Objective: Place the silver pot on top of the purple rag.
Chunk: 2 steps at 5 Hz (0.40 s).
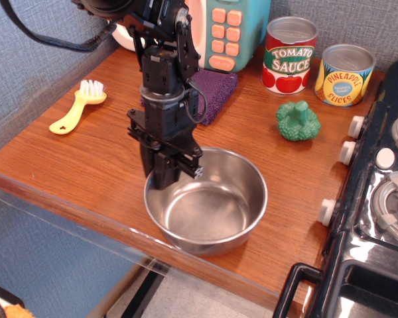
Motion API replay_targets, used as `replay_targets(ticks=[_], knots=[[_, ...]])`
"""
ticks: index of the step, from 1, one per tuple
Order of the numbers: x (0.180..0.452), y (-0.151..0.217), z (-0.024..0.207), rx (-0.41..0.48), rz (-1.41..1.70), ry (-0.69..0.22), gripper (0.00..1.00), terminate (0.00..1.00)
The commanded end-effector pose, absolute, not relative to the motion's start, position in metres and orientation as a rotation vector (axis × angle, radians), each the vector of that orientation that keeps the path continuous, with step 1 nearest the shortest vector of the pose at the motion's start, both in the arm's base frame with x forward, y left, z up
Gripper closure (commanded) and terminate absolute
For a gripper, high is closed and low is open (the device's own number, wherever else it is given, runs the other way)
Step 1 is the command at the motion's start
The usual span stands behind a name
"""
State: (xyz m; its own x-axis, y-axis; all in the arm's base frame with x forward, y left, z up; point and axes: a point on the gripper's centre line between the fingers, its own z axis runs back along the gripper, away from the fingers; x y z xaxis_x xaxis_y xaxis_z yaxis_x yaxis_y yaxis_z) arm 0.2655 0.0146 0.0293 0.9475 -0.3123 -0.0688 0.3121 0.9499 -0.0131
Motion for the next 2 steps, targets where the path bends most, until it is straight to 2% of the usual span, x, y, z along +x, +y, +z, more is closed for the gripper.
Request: replay_targets(ticks=[1, 2], knots=[[0.262, 0.012, 0.051, -0.022, -0.339, -0.001, 1.0, 0.0], [0.263, 0.002, 0.069, -0.071, -0.354, -0.052, 1.0, 0.0]])
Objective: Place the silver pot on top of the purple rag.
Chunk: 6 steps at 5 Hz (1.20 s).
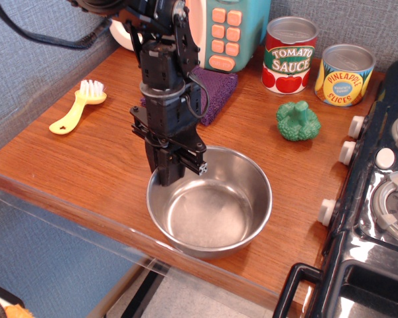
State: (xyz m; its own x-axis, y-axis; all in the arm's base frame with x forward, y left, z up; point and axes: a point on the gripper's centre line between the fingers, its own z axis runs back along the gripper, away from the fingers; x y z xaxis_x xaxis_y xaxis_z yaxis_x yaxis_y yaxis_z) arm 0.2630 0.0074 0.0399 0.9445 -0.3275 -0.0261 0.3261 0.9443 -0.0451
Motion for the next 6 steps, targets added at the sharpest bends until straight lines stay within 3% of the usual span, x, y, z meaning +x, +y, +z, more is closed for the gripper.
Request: replay_targets(ticks=[1, 2, 3, 4, 6], knots=[[0.272, -0.013, 0.098, -0.119, -0.391, -0.113, 1.0, 0.0], [0.301, -0.002, 0.128, -0.132, -0.325, -0.186, 1.0, 0.0], [0.342, 0.036, 0.134, -0.101, -0.185, -0.221, 1.0, 0.0], [0.371, 0.068, 0.127, -0.078, -0.084, -0.207, 1.0, 0.0], [0.392, 0.099, 0.111, -0.041, 0.015, -0.158, 1.0, 0.0]])
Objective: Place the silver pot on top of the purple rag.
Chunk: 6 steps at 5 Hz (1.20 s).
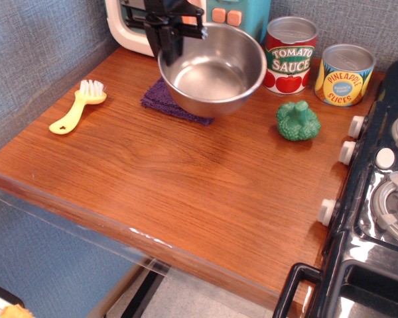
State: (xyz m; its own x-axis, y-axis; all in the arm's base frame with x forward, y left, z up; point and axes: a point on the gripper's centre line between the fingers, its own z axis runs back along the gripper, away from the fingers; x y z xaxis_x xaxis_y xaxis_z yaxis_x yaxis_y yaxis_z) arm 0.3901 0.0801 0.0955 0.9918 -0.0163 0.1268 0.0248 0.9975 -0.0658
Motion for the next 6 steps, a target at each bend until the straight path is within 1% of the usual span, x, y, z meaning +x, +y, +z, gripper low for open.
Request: replay_targets(ticks=[1, 2, 4, 5, 6], knots=[[0.401, 0.11, 0.108, -0.037, 0.046, -0.149, 1.0, 0.0], [0.407, 0.118, 0.107, -0.029, 0.064, -0.143, 1.0, 0.0], [0.406, 0.124, 0.097, -0.028, 0.078, -0.103, 1.0, 0.0], [0.401, 0.122, 0.093, -0.038, 0.09, -0.065, 0.0, 0.0], [0.399, 0.119, 0.092, -0.046, 0.088, -0.056, 0.0, 0.0]])
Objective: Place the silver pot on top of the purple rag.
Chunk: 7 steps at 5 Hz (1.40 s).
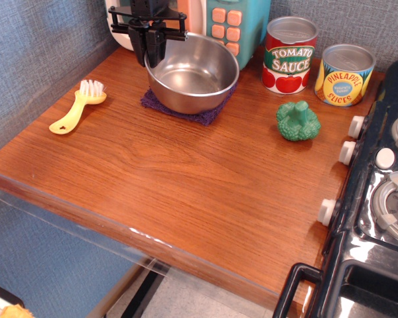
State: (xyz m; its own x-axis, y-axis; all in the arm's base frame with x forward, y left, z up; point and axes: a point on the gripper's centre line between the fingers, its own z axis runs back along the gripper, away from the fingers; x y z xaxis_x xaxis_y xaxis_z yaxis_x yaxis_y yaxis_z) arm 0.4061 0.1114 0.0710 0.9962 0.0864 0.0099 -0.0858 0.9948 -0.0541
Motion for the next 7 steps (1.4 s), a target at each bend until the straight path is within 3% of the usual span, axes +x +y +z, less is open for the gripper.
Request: replay_targets(ticks=[1, 3, 5, 7], knots=[[0.397, 0.121, 0.1, -0.052, 0.079, -0.083, 0.0, 0.0], [0.372, 0.112, 0.137, -0.005, -0.068, -0.224, 0.0, 0.0], [0.324, 0.088, 0.128, 0.002, -0.216, -0.193, 0.0, 0.0], [0.312, 0.081, 0.122, 0.021, -0.209, -0.182, 0.0, 0.0]])
